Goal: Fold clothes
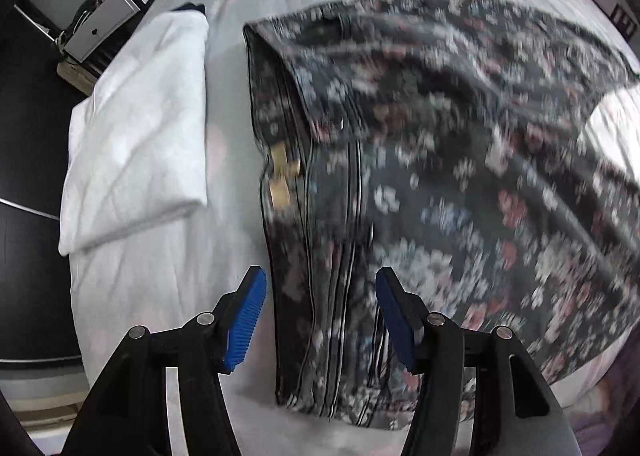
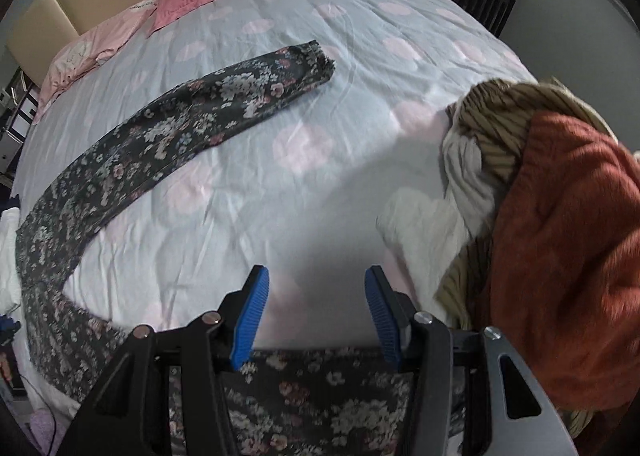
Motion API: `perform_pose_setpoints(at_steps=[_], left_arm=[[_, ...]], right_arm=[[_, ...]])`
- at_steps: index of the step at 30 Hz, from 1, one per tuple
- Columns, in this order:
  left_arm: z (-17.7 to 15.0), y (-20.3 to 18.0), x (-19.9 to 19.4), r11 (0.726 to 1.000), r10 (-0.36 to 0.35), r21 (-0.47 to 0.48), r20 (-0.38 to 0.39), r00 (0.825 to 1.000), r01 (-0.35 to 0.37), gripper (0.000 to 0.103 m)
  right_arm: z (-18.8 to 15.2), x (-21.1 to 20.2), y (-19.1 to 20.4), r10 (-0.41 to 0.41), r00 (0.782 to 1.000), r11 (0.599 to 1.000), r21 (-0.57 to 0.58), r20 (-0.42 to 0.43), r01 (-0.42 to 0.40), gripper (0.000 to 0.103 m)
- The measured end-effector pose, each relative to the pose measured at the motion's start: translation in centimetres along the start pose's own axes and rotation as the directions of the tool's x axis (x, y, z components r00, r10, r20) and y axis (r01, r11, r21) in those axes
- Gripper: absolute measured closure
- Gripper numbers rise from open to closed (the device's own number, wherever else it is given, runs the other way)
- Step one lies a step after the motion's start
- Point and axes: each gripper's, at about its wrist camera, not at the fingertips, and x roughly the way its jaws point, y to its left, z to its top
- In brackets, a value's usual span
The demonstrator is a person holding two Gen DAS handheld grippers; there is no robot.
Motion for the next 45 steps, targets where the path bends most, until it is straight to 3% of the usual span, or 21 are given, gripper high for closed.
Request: perform_pose_setpoints(at_steps=[5,13,15,17,18,19,27,29,37,40,42,45], left_arm=[[-2.2,0.2,1.6,0.998,-0.029,-0.059,-0.034,0.999,0.026,0.044],[-4.0,0.7,1.8,0.985,-0.080,-0.155,-0.003,0.997,0.079,0.045],[-4.4,0.5,1.6,0.982,-0.096,-0.164,0.014,0.995,0.097,0.068],[-4.8,0.3,1.3,0.979,-0.105,-0.170,0.029,0.994,0.108,0.073],[-5.0,0.0,1.1,0.984,-0.075,-0.157,0.029,0.997,0.078,0.088],[-5.1,-0.2,0.9,0.988,-0.049,-0.148,0.029,0.998,0.052,0.094],[-6.4,1.0,-4.6,0.985,-0.065,-0.153,0.096,0.993,0.079,0.098],[-5.6,1.5,-5.2,0.988,-0.057,-0.137,0.083,0.995,0.068,0.099],[-5.3,2.3,-1.3,0.990,0.032,-0.133,-0.049,0.998,-0.039,0.099],[-5.2,2.1,0.4,0.988,0.068,-0.130,-0.094,0.993,-0.080,0.099],[-5.2,2.2,1.3,0.980,0.138,-0.123,-0.139,0.981,-0.156,0.099],[-5.5,2.9,0.9,0.981,0.108,-0.150,-0.099,0.989,-0.122,0.098]], right_arm=[[-5.4,-0.3,1.5,0.138,0.990,0.989,0.051,-0.040,-0.136,0.054],[-12.7,0.5,7.9,0.258,0.966,0.966,0.000,0.030,-0.258,0.054],[-13.9,0.8,8.8,0.273,0.960,0.962,-0.011,0.059,-0.273,0.054],[-14.8,1.1,9.4,0.292,0.954,0.956,-0.015,0.070,-0.291,0.054],[-15.0,1.2,9.4,0.297,0.952,0.955,-0.013,0.076,-0.297,0.054],[-15.0,1.3,9.3,0.300,0.951,0.954,-0.009,0.082,-0.300,0.054],[-14.8,2.0,7.0,0.387,0.915,0.911,0.105,0.113,-0.398,0.054],[-14.8,1.9,7.1,0.415,0.902,0.896,0.115,0.123,-0.428,0.054],[-14.8,2.2,7.2,0.422,0.899,0.892,0.120,0.121,-0.435,0.054],[-14.9,2.4,7.0,0.425,0.898,0.890,0.128,0.117,-0.438,0.054],[-14.9,2.4,6.9,0.426,0.897,0.888,0.134,0.115,-0.439,0.054],[-15.0,2.3,6.9,0.419,0.900,0.890,0.142,0.121,-0.433,0.054]])
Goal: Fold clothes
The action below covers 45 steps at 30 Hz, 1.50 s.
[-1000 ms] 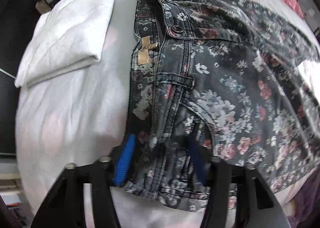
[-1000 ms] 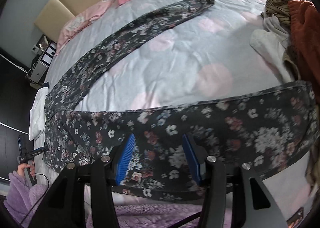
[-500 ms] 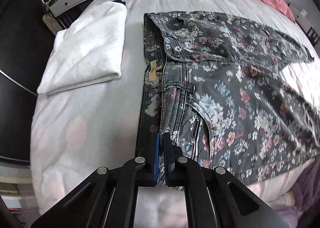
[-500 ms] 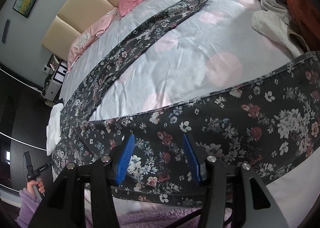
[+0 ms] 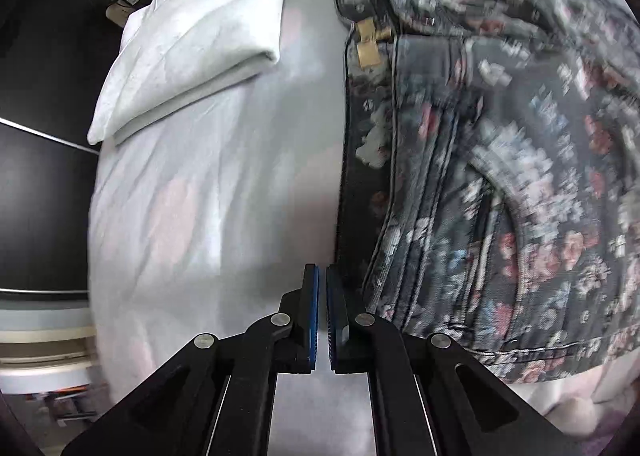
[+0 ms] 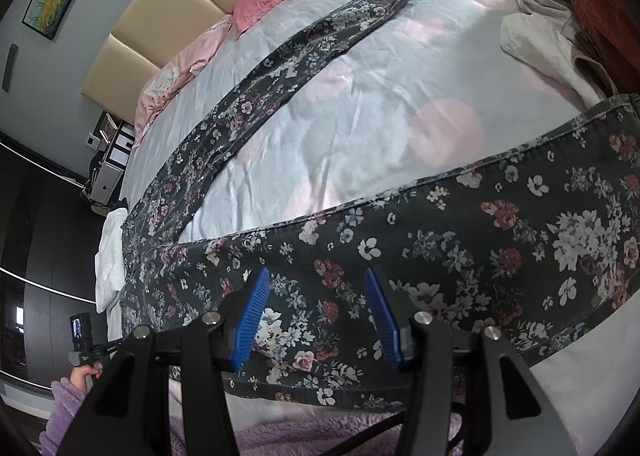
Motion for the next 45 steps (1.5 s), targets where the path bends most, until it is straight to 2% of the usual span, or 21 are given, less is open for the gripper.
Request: perform_pose_setpoints(at_steps=[2,4,7,8,10,13,16,20,25,28,31,32,35,36,38,40,42,43,45], left_arm=[[-0.2,0.3,-0.8,0.999,-0.041,0.001,0.026,0.999,0.041,0.097],[-0.4,-0.2,-2.1,0.997,-0.041,0.069,0.049,0.998,0.038,0.096],[-0.6,-1.2,-4.1,0.984,-0.051,0.177,0.089,0.995,0.035,0.078],[-0.8,-1.9,-4.9,0.976,-0.064,0.216,0.108,0.992,0.039,0.070],[-1.1,-3.4,-6.2,0.954,-0.088,0.296,0.131,0.988,0.046,0.069],[-1.9,-6.4,-7.3,0.900,-0.088,0.435,0.127,0.988,0.025,0.069],[-3.8,-10.3,-7.9,0.802,-0.059,0.597,0.138,0.989,-0.035,0.069],[-5.7,-15.0,-8.4,0.652,-0.050,0.754,0.153,0.987,-0.084,0.069],[-7.6,-19.9,-7.2,0.468,-0.013,0.877,0.130,0.991,-0.109,0.069],[-8.4,-22.0,-5.8,0.383,0.028,0.914,0.137,0.990,-0.137,0.069],[-8.7,-23.3,-4.4,0.348,0.059,0.922,0.157,0.986,-0.168,0.068],[-8.7,-23.5,-4.1,0.345,0.069,0.921,0.168,0.983,-0.182,0.066],[-9.0,-23.9,-3.7,0.326,0.095,0.912,0.232,0.968,-0.250,0.046],[-9.0,-23.9,-3.6,0.322,0.100,0.908,0.250,0.963,-0.269,0.044],[-9.1,-24.0,-3.9,0.337,0.103,0.900,0.258,0.961,-0.277,0.044],[-9.1,-23.9,-4.0,0.356,0.093,0.892,0.262,0.961,-0.277,0.047],[-9.1,-23.7,-4.3,0.374,0.084,0.884,0.267,0.960,-0.279,0.064],[-9.3,-23.7,-4.5,0.377,0.082,0.881,0.276,0.958,-0.286,0.068],[-9.5,-23.8,-4.6,0.379,0.081,0.875,0.292,0.953,-0.301,0.085]], right_arm=[[-0.1,-0.2,0.1,-0.009,1.000,1.000,-0.002,0.007,0.009,0.054],[-0.2,-0.4,0.2,-0.010,1.000,1.000,-0.007,0.015,0.010,0.054],[-0.2,-0.4,0.2,-0.005,1.000,1.000,-0.003,0.018,0.005,0.054],[-0.2,-0.4,0.1,-0.003,1.000,1.000,0.001,0.018,0.003,0.054],[-0.2,-0.4,0.0,-0.001,1.000,1.000,0.005,0.019,0.001,0.054],[-0.2,-0.4,-0.1,0.002,1.000,1.000,0.007,0.020,-0.002,0.054],[-0.2,-0.4,-0.3,0.010,1.000,1.000,0.016,0.021,-0.010,0.054],[-0.2,-0.5,-0.6,0.024,0.999,0.999,0.033,0.025,-0.025,0.054],[-0.3,-0.6,-0.8,0.033,0.999,0.999,0.042,0.028,-0.034,0.054],[-0.4,-0.8,-0.8,0.038,0.999,0.998,0.045,0.033,-0.039,0.054],[-0.4,-0.9,-1.0,0.046,0.998,0.997,0.054,0.038,-0.048,0.054],[-0.4,-0.9,-1.0,0.048,0.998,0.997,0.055,0.039,-0.050,0.054],[-0.4,-0.9,-1.1,0.053,0.998,0.997,0.056,0.039,-0.055,0.054],[-0.3,-0.9,-1.0,0.053,0.998,0.997,0.055,0.039,-0.055,0.054],[-0.3,-0.8,-1.0,0.052,0.998,0.997,0.054,0.036,-0.054,0.054],[-0.3,-0.7,-1.0,0.051,0.998,0.997,0.052,0.033,-0.052,0.054],[-0.3,-0.6,-1.0,0.052,0.998,0.997,0.051,0.032,-0.053,0.054],[-0.3,-0.7,-1.0,0.054,0.998,0.997,0.051,0.033,-0.055,0.054],[-0.3,-0.7,-1.0,0.058,0.998,0.997,0.052,0.036,-0.060,0.054]])
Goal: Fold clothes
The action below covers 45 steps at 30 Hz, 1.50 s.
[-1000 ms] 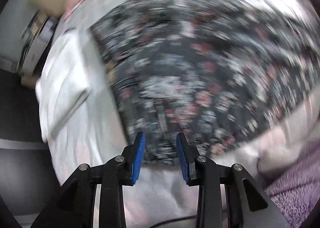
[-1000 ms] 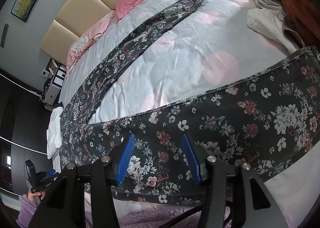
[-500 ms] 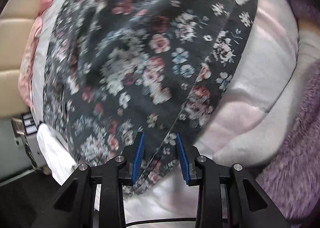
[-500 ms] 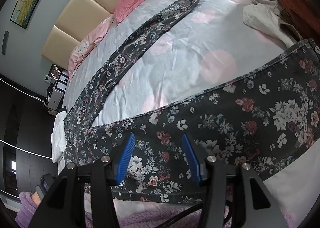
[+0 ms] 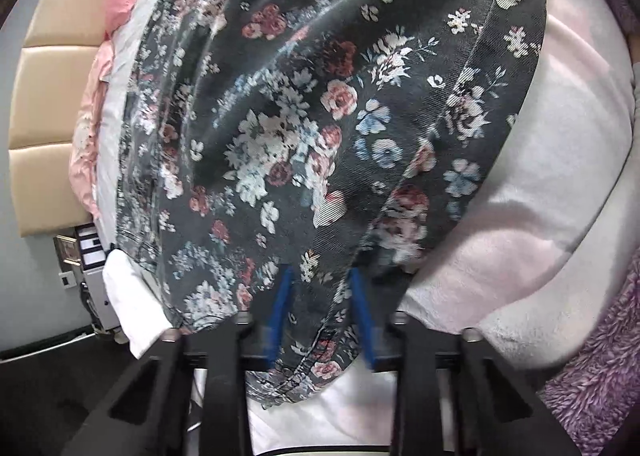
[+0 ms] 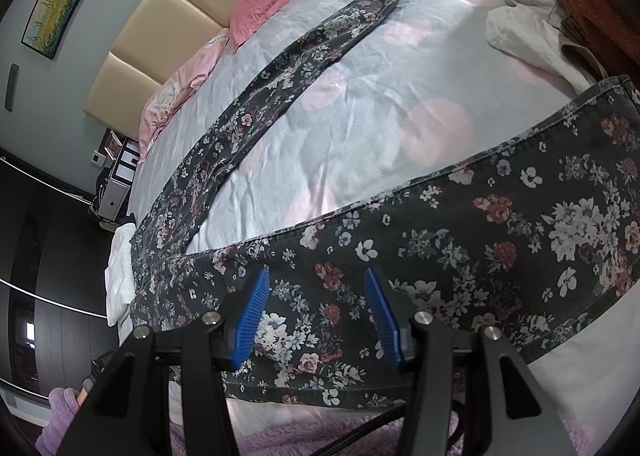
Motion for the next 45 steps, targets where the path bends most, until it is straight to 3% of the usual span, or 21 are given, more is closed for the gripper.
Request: perform_pose_setpoints(at_steps=[3,6,11,14,18,23,32,36,40,43,45], left_arm=[[0.2,-0.1,-0.3,1.000,0.024,-0.005,0.018,1.000,-0.024,0.097],[0.3,0.4,-1.7,0.998,0.052,-0.047,0.056,0.997,-0.050,0.098],[-0.2,2.9,-3.4,0.980,0.072,-0.194,0.110,0.991,-0.049,0.099],[-0.1,4.7,-4.6,0.954,0.063,-0.299,0.127,0.990,-0.023,0.099],[0.6,7.4,-5.8,0.899,0.045,-0.437,0.153,0.987,0.027,0.099],[2.2,9.0,-5.2,0.890,0.056,-0.456,0.133,0.990,0.011,0.099],[3.1,9.9,-3.3,0.860,0.043,-0.510,0.115,0.992,0.022,0.099],[3.2,9.8,-2.6,0.844,0.037,-0.535,0.113,0.993,0.029,0.099],[3.1,9.9,-2.2,0.831,0.027,-0.554,0.115,0.993,0.041,0.099],[3.0,10.0,-2.1,0.820,0.026,-0.570,0.122,0.992,0.049,0.099],[3.0,10.0,-2.1,0.817,0.028,-0.575,0.124,0.992,0.049,0.099]], right_arm=[[0.0,-0.1,-0.1,0.006,1.000,1.000,0.002,0.003,-0.006,0.054],[0.0,-0.2,-0.1,0.012,1.000,1.000,0.005,0.005,-0.012,0.054],[0.0,-0.2,0.0,0.010,1.000,1.000,0.006,0.007,-0.010,0.054],[0.0,-0.3,0.0,0.008,1.000,1.000,0.007,0.010,-0.008,0.054],[0.3,-0.5,0.1,0.015,1.000,1.000,0.007,0.010,-0.016,0.054],[2.4,-1.9,-0.1,0.038,0.999,0.999,-0.025,-0.033,-0.038,0.054],[8.4,-10.4,-3.8,-0.127,0.991,0.963,-0.245,-0.044,0.112,0.054],[9.2,-12.2,-5.1,-0.293,0.956,0.879,-0.403,-0.033,0.255,0.054],[7.8,-11.7,-6.5,-0.448,0.891,0.754,-0.568,-0.076,0.331,0.054],[5.8,-11.0,-7.3,-0.544,0.836,0.621,-0.702,-0.066,0.348,0.054],[4.3,-10.6,-7.7,-0.581,0.812,0.536,-0.776,-0.053,0.333,0.054]])
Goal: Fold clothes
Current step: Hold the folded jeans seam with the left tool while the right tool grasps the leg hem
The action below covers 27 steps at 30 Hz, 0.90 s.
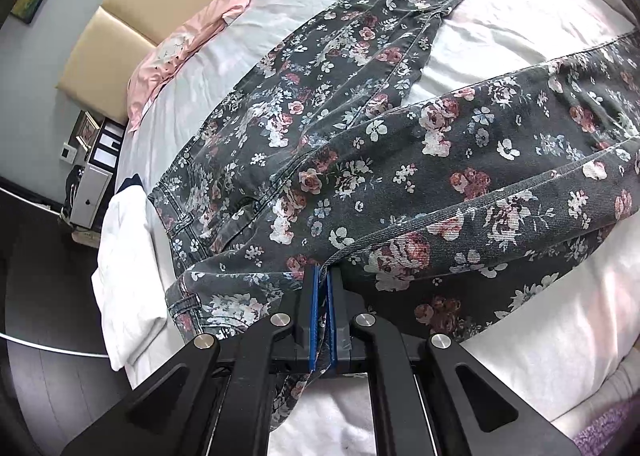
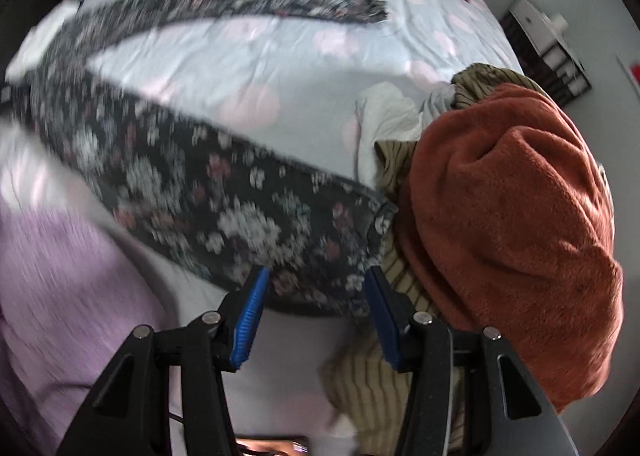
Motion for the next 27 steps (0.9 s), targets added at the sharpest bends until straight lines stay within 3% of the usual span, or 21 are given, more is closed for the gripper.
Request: perform_pose_setpoints(at_steps=[5,11,21,27], left_arm=[[-0.4,0.0,0.0,1.000,-0.007,-0.024,0.002,1.000,0.007,0.099],[-0.8,-0.1,0.2,0.999,-0.008,-0.036,0.003,1.000,0.008,0.099],[-0.9,0.1,0.2,0.999,-0.017,-0.049,0.007,1.000,0.017,0.099],[-0.9,0.1,0.3,0.998,-0.022,-0.051,0.004,1.000,0.022,0.099]], right_arm=[[-2.5,1.7,3.0,-0.087,0.996,0.965,-0.253,-0.034,0.076,0.054],[-4.8,4.9,4.6,-0.210,0.973,0.896,-0.418,-0.096,0.152,0.054],[-6.4,6.7,5.4,-0.268,0.959,0.839,-0.512,-0.096,0.183,0.054],[-5.5,7.1,5.7,-0.303,0.953,0.820,-0.513,-0.011,0.255,0.054]])
